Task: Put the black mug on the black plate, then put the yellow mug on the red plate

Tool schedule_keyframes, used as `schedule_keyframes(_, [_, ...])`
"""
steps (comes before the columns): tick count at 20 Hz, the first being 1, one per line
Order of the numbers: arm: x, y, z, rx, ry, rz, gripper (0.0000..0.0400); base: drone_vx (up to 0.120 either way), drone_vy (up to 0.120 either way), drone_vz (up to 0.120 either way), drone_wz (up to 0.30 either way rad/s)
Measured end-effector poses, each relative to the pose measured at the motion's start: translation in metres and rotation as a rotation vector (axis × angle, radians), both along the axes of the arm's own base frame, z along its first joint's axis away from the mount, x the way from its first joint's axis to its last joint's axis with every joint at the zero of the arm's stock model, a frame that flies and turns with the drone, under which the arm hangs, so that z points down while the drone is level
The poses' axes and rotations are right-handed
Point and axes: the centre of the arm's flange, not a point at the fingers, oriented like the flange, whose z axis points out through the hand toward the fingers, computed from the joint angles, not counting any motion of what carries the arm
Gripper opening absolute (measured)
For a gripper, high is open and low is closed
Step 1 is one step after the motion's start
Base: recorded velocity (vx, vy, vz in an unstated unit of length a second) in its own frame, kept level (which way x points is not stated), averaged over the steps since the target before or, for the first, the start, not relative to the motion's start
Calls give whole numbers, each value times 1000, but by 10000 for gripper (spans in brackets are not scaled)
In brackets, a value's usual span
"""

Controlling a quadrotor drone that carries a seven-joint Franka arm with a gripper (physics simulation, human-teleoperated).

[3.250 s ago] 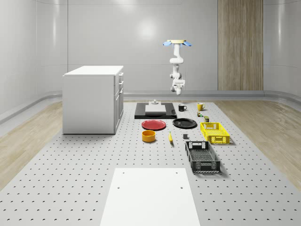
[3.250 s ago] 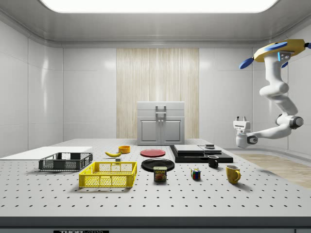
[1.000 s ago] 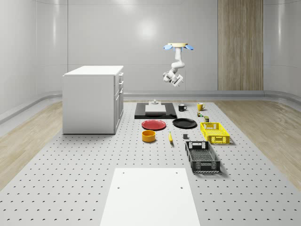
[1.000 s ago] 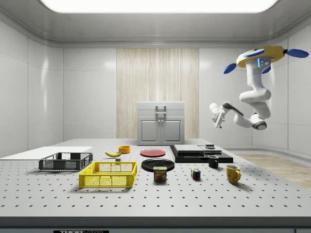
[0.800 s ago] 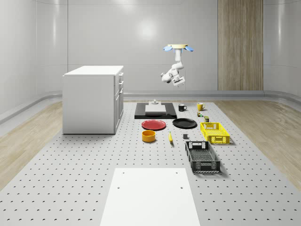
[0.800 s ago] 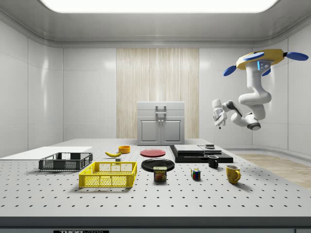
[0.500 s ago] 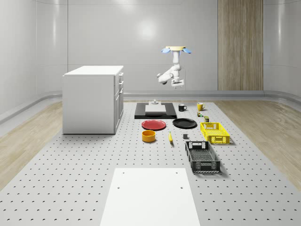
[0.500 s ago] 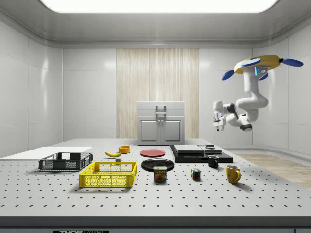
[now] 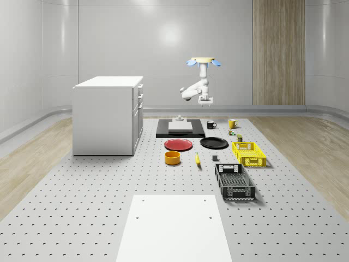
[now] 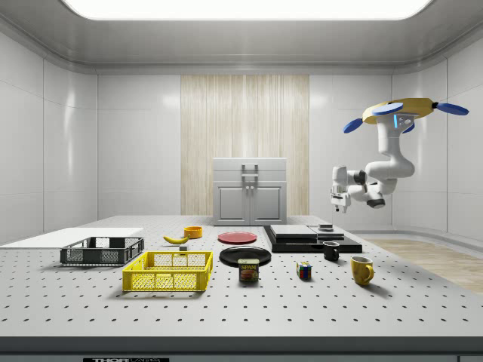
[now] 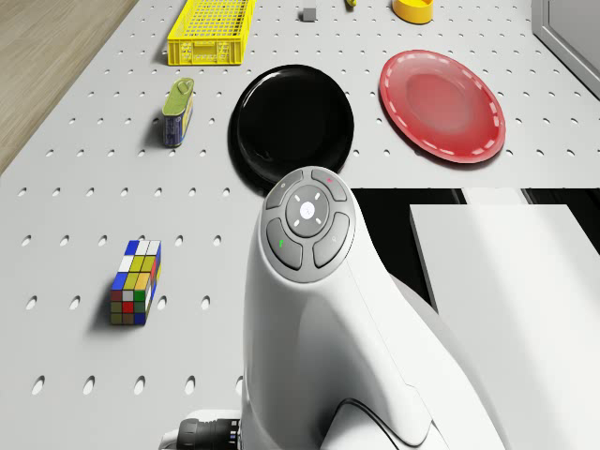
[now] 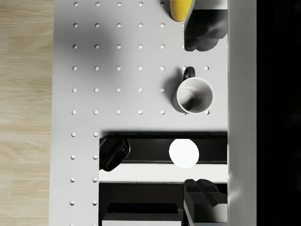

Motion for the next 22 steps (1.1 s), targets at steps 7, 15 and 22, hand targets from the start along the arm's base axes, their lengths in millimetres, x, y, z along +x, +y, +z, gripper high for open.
schedule_keyframes(7, [0,-1,0,-13,1,0,400,63,6,-120,0])
schedule_keyframes(15, [0,-2,0,-17,1,0,400,0,15,-120,0])
schedule_keyframes(22, [0,-2,0,-18,1,0,400,114,0,-23,0])
